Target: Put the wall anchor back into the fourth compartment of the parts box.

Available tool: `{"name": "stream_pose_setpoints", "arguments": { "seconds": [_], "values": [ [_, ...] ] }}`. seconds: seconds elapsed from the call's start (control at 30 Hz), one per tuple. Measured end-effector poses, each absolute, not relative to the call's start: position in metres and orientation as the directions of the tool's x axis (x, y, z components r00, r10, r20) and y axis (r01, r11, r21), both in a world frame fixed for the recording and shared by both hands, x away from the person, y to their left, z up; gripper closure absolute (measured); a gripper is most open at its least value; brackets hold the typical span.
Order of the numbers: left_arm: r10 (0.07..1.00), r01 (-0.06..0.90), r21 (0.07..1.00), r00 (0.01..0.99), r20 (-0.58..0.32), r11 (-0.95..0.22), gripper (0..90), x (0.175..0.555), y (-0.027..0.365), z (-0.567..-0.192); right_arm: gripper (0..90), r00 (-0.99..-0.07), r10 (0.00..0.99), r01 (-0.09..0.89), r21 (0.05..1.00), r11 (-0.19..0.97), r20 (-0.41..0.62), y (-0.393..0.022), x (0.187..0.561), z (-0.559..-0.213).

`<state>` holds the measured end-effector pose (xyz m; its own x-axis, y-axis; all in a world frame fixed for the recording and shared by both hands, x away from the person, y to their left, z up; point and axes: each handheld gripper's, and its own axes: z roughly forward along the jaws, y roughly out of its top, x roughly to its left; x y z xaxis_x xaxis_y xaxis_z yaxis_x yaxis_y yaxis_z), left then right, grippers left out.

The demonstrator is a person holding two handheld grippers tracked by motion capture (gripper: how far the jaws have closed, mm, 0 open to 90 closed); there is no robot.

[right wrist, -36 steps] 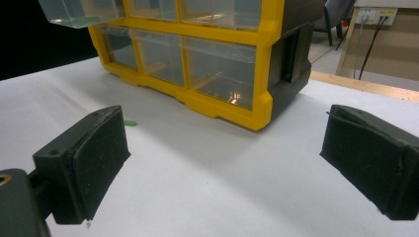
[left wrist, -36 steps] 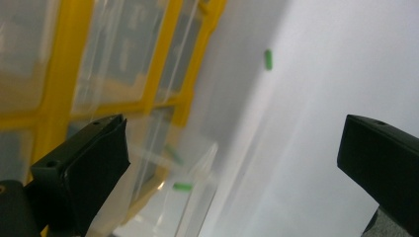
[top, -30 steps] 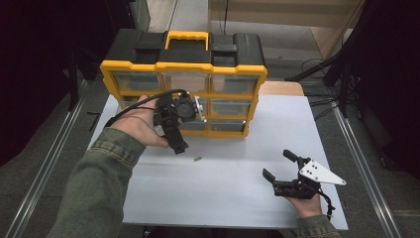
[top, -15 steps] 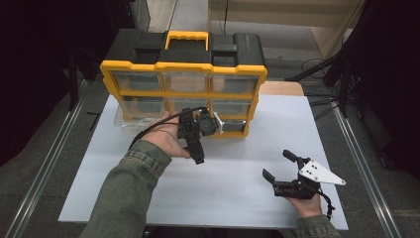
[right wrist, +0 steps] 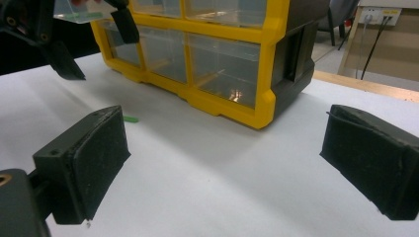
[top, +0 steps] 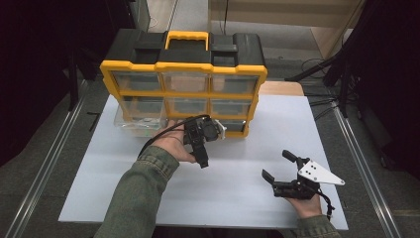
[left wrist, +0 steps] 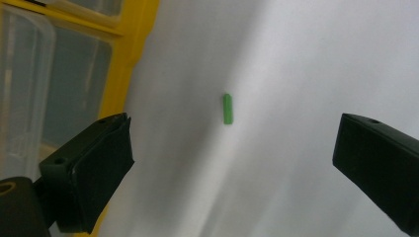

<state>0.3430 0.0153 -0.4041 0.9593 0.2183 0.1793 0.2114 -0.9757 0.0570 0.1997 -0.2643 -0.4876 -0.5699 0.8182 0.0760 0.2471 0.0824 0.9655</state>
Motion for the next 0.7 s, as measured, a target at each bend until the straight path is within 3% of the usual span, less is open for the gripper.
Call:
{"name": "stream_pose_setpoints", "arguments": {
  "seconds": [0.63,0.7],
  "values": [
    [0.248,0.246,0.03,0.956,0.157,-0.969,2.1,0.354,0.018,-0.448,4.2,-0.567,0.821,0.248,0.965,0.085,0.073,-0.265,0.2,-0.487],
    [0.241,0.239,0.032,0.959,0.148,-0.971,6.5,0.353,0.018,-0.452,4.2,-0.567,0.821,0.247,0.965,0.087,0.072,-0.265,0.2,-0.488]
  ]
}}
